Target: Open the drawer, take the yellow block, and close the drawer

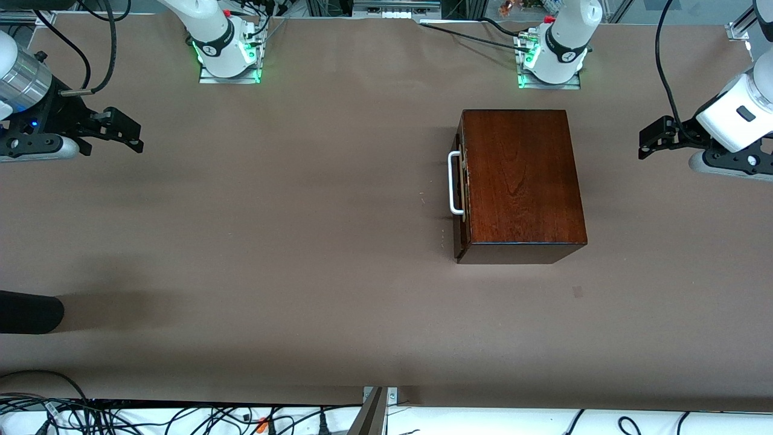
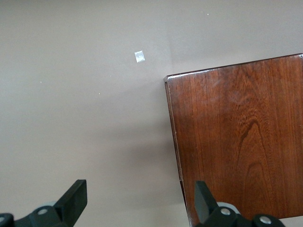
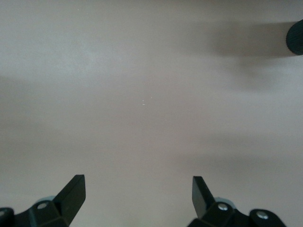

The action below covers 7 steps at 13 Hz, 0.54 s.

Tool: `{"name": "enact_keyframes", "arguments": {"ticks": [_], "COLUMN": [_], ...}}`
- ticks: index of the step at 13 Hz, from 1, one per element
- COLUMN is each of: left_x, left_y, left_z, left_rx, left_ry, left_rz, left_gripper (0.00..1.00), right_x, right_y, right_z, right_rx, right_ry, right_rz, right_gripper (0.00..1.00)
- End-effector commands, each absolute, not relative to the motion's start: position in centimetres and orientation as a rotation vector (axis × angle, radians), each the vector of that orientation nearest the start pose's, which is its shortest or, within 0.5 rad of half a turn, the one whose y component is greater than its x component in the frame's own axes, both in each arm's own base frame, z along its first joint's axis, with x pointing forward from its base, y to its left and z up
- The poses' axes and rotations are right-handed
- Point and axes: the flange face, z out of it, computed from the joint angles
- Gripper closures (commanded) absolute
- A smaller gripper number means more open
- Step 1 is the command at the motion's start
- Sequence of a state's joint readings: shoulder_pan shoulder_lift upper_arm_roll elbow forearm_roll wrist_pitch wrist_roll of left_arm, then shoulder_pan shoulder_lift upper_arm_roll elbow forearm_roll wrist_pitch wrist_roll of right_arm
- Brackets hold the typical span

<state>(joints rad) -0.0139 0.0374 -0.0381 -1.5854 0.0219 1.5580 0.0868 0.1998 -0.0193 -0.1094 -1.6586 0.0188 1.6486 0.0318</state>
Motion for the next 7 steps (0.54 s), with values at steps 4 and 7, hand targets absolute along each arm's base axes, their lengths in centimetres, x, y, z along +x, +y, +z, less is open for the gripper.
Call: {"name": "enact_keyframes", "arguments": {"ticks": [4,7], "left_x": [56.59,56.9], "left_y": [-1.97,-2.14], "left_z": [60.19,59.43], "left_rx": [-3.13,-3.129], "left_ry": [0.221,0.226], "left_rz": [0.101,0.123], "left_gripper": [0.0,0.0], "right_x": [55.4,55.4], "right_y": [4.95,4.95], "right_z": [60.68,60.68], "right_rx": [-3.116,-3.116], "right_ry": [-0.096,-0.096], "right_rz": [-0.024,-0.024], "right_gripper": [0.0,0.0]}}
